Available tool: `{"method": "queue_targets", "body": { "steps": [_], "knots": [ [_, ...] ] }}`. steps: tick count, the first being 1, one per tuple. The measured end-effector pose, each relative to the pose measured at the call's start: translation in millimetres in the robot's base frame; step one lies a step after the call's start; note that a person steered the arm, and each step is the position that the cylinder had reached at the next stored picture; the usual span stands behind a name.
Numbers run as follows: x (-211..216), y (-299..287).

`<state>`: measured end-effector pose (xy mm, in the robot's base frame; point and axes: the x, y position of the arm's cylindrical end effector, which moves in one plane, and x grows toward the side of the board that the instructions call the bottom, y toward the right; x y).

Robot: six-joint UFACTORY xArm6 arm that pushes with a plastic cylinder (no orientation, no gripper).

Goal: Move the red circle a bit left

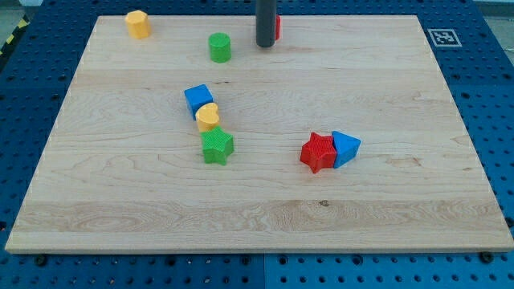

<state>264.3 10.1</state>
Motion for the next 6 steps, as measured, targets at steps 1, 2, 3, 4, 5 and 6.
{"method": "queue_targets", "body": {
  "steps": [1,2,3,4,5,6],
  "knots": [
    [8.6,2.5],
    [13.6,6.9],
    [14.1,39.3],
    [5.9,61.0],
    [-35.7,60.5],
    [-44.7,60.3]
  ]
}}
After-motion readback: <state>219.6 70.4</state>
